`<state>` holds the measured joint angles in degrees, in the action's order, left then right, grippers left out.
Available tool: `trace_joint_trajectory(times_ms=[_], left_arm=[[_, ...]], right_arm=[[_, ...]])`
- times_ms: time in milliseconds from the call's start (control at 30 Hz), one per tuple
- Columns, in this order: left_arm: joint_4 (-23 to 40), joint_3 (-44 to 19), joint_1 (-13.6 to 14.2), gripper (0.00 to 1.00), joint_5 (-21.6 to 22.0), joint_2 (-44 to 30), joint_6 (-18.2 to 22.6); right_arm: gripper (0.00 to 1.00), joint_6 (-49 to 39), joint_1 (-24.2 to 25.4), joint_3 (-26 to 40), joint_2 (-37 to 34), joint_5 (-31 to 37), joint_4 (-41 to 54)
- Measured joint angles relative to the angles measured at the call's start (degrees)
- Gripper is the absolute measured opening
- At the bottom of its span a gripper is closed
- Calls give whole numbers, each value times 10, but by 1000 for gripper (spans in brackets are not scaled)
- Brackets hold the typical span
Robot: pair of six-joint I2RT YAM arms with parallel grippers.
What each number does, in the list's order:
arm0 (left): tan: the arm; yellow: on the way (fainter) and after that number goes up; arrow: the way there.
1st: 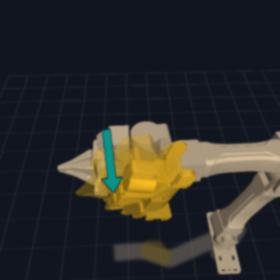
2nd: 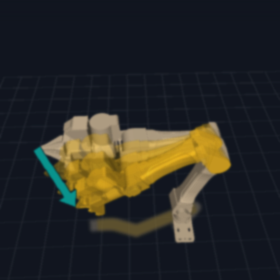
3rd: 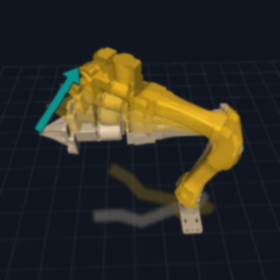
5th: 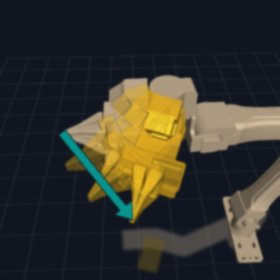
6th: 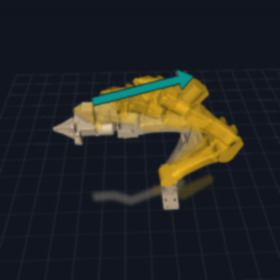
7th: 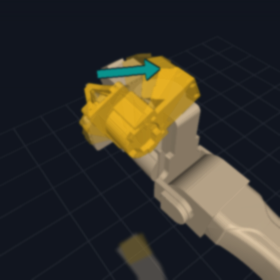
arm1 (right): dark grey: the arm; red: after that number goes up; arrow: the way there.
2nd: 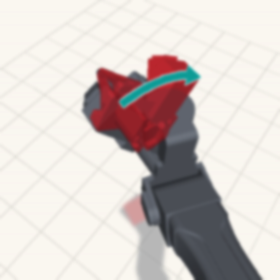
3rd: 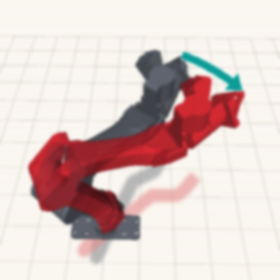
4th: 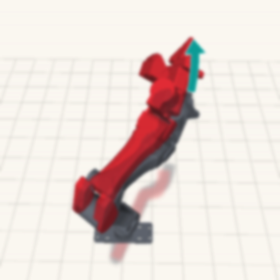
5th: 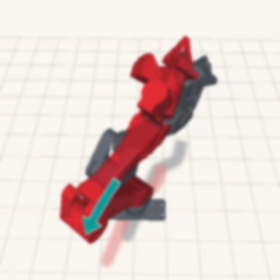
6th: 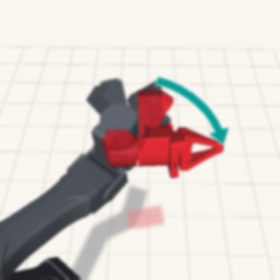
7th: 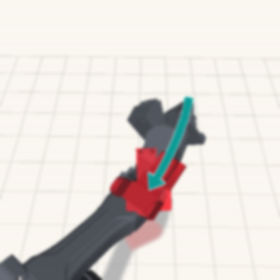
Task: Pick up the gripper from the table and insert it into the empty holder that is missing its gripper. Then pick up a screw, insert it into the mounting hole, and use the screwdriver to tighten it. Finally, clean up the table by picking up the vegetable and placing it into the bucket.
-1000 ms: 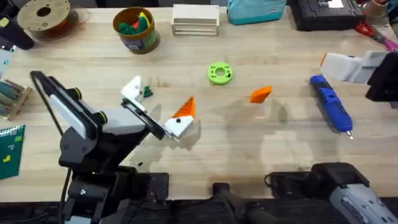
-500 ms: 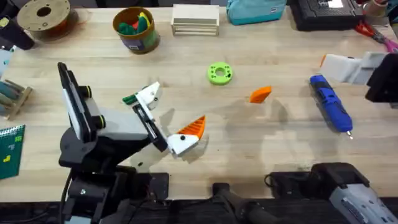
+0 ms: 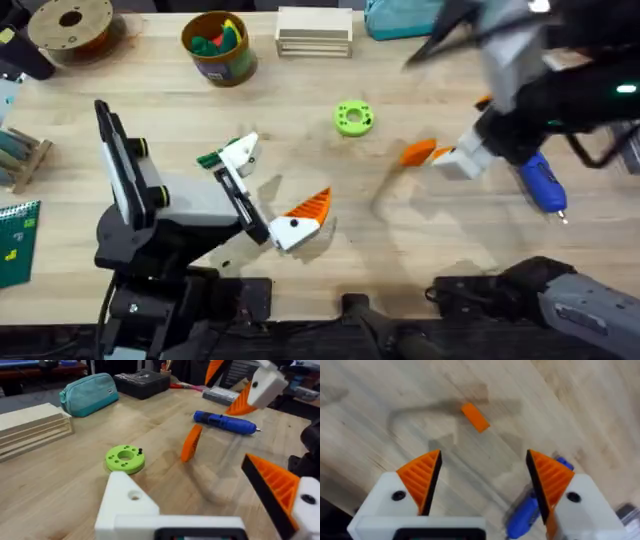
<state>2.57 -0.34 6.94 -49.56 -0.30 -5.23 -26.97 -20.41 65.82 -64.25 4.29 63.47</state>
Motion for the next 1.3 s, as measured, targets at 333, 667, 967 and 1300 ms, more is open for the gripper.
trace_joint_trajectory(times_ms=[333, 667, 967, 1300], left_arm=[[0, 0, 0, 985, 0, 0, 0], [0, 0, 0, 985, 0, 0, 0], [0, 0, 0, 985, 0, 0, 0], [0, 0, 0, 985, 0, 0, 0]], right_arm=[[991, -73, -49, 0, -90, 56, 8], [991, -108, -49, 0, -159, 65, -36], [991, -150, -49, 0, -219, 67, -36], [917, -201, -49, 0, -254, 75, -48]])
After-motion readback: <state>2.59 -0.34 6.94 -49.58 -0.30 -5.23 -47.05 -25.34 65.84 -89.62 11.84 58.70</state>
